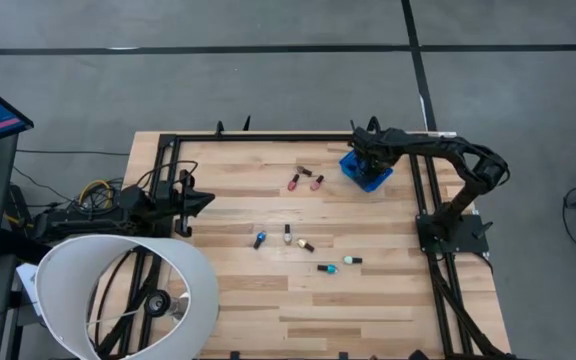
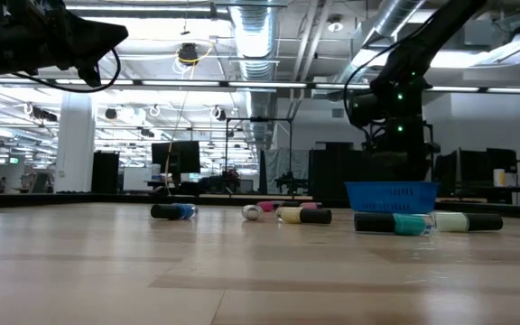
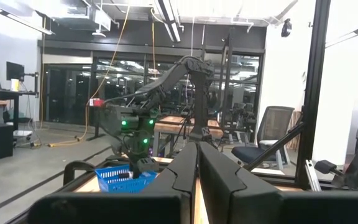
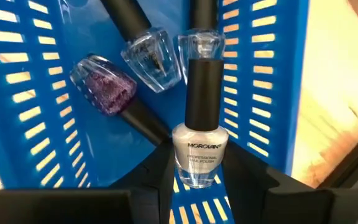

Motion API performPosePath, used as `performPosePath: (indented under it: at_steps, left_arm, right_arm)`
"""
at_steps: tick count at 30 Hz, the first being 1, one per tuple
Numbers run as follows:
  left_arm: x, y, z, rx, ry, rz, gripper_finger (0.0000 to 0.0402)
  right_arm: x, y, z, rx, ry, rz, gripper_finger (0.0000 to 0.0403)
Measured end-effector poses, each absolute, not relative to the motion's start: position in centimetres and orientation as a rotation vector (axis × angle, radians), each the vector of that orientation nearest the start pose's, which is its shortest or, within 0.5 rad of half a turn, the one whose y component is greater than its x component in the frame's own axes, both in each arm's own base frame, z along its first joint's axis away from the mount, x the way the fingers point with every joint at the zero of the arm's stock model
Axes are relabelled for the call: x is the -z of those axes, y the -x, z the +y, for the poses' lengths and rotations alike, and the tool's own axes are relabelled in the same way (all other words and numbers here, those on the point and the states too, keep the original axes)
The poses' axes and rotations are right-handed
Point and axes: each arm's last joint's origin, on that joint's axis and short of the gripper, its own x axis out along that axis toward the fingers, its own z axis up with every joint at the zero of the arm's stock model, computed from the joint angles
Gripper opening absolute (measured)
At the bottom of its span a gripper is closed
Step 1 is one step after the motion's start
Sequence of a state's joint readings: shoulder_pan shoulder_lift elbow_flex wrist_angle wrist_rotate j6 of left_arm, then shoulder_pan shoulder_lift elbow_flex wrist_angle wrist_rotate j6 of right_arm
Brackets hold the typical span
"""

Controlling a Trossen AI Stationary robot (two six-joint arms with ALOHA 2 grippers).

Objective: Pick & Place Nail Polish
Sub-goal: Put the white nail polish bottle into the blue bin, then put the light green nail polish bottle into the blue bin

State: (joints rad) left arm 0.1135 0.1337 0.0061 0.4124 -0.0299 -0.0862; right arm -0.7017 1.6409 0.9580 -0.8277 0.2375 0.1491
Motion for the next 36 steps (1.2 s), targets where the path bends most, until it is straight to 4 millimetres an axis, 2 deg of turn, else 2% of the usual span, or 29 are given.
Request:
performPosePath:
  at_steps: [8,13,26,30,33,36]
  left_arm:
    - [-19.4,-10.1,1.2,-0.130,0.073,-0.292,0.0011]
    - [-19.4,-10.1,1.2,-0.130,0.073,-0.292,0.0011]
    - [-19.4,-10.1,1.2,-0.130,0.073,-0.292,0.0011]
    - [-19.4,-10.1,1.2,-0.130,0.074,-0.291,0.0011]
    - [-19.4,-10.1,1.2,-0.130,0.074,-0.291,0.0011]
    - [-19.4,-10.1,1.2,-0.130,0.074,-0.291,0.0011]
  right_arm:
    - [-15.1,-19.6,-18.0,0.876,-0.481,1.459,0.0103]
    - [-15.1,-19.8,-18.1,0.867,-0.466,1.445,0.0105]
    - [-15.5,-19.9,-18.3,0.850,-0.466,1.447,0.0184]
    - [-18.4,-20.5,-18.9,0.828,-0.456,1.402,0.0209]
    - [-21.7,-21.1,-18.8,0.799,-0.429,1.332,0.0222]
    - [-25.3,-21.9,-17.7,0.699,-0.424,1.214,0.0227]
